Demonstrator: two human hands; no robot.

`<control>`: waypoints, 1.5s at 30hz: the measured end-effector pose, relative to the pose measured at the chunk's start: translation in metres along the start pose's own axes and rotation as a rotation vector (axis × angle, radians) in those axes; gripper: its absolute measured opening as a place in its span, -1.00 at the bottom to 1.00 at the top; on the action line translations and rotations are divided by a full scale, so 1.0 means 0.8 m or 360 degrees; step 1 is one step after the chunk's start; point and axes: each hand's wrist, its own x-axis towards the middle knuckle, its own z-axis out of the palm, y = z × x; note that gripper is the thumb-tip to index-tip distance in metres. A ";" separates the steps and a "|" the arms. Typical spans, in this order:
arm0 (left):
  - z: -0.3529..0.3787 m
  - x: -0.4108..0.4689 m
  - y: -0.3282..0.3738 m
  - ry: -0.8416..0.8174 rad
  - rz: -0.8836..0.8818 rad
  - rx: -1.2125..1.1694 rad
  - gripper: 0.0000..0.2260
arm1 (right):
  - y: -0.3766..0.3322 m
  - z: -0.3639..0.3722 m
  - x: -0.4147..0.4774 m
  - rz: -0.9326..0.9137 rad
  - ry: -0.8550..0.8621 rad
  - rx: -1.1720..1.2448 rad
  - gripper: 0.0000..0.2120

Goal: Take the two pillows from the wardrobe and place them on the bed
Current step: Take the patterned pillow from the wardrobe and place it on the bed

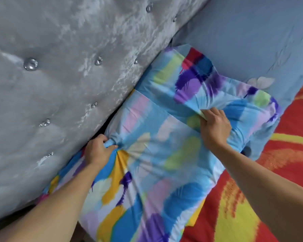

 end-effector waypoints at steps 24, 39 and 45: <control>-0.036 -0.116 0.010 -0.0390 0.0241 0.0615 -0.70 | -0.022 -0.040 -0.128 -0.0201 -0.1092 -0.0707 -0.42; -0.199 -0.404 -0.163 -0.0664 0.0246 0.0233 -0.78 | -0.166 -0.245 -0.378 -0.0185 -0.1309 -0.0613 -0.64; -0.245 -0.490 -0.188 -0.0497 0.0207 0.0093 -0.80 | -0.213 -0.320 -0.429 -0.0442 -0.1129 -0.0609 -0.66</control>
